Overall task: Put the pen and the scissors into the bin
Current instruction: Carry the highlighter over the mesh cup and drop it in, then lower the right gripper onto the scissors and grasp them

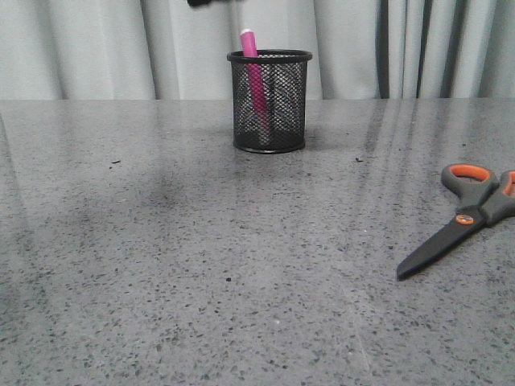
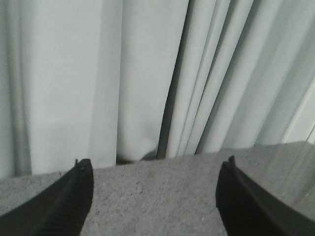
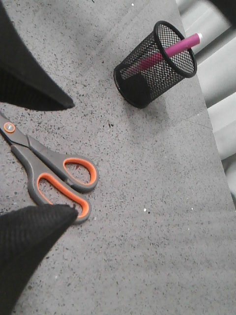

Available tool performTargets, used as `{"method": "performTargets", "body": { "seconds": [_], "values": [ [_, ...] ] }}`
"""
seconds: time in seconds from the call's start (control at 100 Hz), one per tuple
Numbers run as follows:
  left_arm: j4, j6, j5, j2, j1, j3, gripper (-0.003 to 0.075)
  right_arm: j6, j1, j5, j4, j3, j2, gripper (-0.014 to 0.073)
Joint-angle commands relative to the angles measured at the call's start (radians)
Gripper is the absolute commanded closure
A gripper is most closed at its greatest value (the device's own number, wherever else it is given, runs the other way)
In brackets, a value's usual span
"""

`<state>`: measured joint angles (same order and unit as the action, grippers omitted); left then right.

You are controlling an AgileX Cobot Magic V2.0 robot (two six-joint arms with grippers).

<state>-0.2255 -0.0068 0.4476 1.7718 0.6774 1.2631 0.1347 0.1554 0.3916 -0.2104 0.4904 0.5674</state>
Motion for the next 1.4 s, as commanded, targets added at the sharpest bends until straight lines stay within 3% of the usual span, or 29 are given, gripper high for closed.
{"method": "performTargets", "body": {
  "seconds": [0.0, 0.26, 0.46, 0.64, 0.93, 1.17, 1.39],
  "values": [
    [0.009, 0.025, 0.028, -0.157, -0.002, 0.030, 0.0284, 0.000, 0.003, -0.052, -0.005, 0.035, 0.007, 0.0214],
    [0.051, 0.190, -0.538, -0.512, -0.004, 0.030, 0.0528, 0.000, 0.003, 0.182, -0.066, 0.151, 0.049, 0.0214],
    [0.072, 0.190, -0.738, -0.676, -0.004, 0.030, 0.0562, 0.000, 0.003, 0.359, -0.230, 0.227, 0.184, 0.0214],
    [0.072, 0.190, -0.802, -0.750, -0.004, 0.028, 0.0562, 0.050, 0.003, 0.471, -0.249, 0.241, 0.315, 0.0211],
    [0.025, 0.190, -0.845, -0.812, -0.004, -0.001, 0.0562, 0.137, 0.025, 0.506, -0.244, 0.391, 0.523, 0.0211],
    [-0.021, 0.190, -0.845, -0.872, -0.002, -0.076, 0.0562, 0.346, 0.083, 0.628, -0.060, 0.513, 0.689, 0.0211],
    [-0.026, 0.190, -0.850, -0.938, -0.002, -0.112, 0.0562, 0.458, 0.098, 0.613, -0.055, 0.515, 0.725, 0.0211]
  ]
}}
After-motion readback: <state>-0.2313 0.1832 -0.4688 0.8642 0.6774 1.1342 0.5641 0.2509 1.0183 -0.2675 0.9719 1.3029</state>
